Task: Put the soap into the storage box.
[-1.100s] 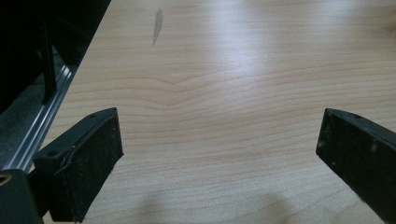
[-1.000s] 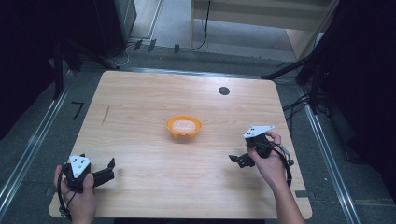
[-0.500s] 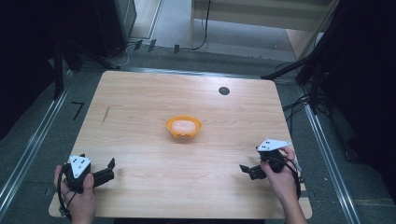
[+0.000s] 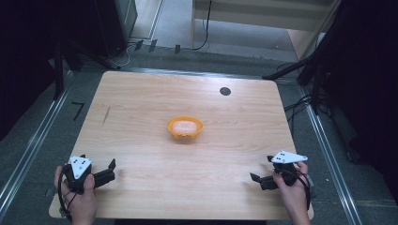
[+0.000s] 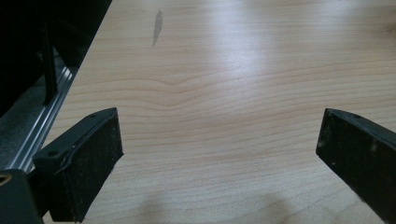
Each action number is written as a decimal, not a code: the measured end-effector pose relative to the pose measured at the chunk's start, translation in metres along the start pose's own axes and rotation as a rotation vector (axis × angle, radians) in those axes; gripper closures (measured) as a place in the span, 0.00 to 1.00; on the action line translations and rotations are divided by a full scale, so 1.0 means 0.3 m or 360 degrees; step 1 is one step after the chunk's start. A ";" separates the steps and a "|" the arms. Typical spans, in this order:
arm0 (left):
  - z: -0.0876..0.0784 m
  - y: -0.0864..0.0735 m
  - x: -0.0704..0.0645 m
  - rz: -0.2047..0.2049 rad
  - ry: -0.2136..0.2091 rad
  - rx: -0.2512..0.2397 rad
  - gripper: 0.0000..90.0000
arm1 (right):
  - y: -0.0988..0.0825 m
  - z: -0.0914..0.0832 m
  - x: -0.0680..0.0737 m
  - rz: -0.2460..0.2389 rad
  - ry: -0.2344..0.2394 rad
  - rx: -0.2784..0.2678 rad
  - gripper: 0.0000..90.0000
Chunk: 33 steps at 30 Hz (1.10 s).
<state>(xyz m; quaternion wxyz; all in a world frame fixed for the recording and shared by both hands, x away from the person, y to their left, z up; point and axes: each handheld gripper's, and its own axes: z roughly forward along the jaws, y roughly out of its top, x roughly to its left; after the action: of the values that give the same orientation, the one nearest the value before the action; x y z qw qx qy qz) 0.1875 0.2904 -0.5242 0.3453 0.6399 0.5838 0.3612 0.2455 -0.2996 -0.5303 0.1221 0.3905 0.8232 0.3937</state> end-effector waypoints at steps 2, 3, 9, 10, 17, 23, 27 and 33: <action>0.000 0.000 0.000 0.0002 -0.0003 0.0002 0.01 | -0.014 -0.008 -0.002 0.0012 -0.0007 -0.0012 0.00; 0.000 0.000 0.000 0.0002 -0.0002 0.0001 0.01 | -0.022 -0.011 -0.002 0.0019 -0.0014 -0.0015 0.00; 0.000 0.000 0.000 0.0003 -0.0003 0.0004 0.01 | -0.065 -0.036 -0.006 0.0038 -0.0040 -0.0033 0.00; 0.000 0.000 0.000 0.0003 -0.0004 0.0003 0.01 | -0.073 -0.041 -0.007 0.0046 -0.0045 -0.0036 0.00; 0.000 0.000 -0.001 0.0007 -0.0004 0.0002 0.01 | -0.126 -0.074 -0.017 0.0083 -0.0082 -0.0068 0.00; 0.000 0.000 -0.002 0.0007 -0.0005 0.0000 0.01 | -0.159 -0.104 -0.027 0.0099 -0.0111 -0.0101 0.00; -0.002 -0.001 -0.002 0.0009 -0.0012 -0.0004 0.01 | -0.180 -0.125 -0.035 0.0109 -0.0123 -0.0130 0.00; -0.004 -0.002 0.000 0.0004 -0.0015 -0.0016 0.01 | -0.214 -0.146 -0.051 0.0138 -0.0150 -0.0155 0.00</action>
<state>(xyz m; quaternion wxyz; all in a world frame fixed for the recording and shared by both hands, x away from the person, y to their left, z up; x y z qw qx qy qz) 0.1863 0.2905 -0.5240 0.3509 0.6407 0.5793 0.3616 0.1982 -0.3598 -0.5506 0.1625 0.4375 0.7787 0.4193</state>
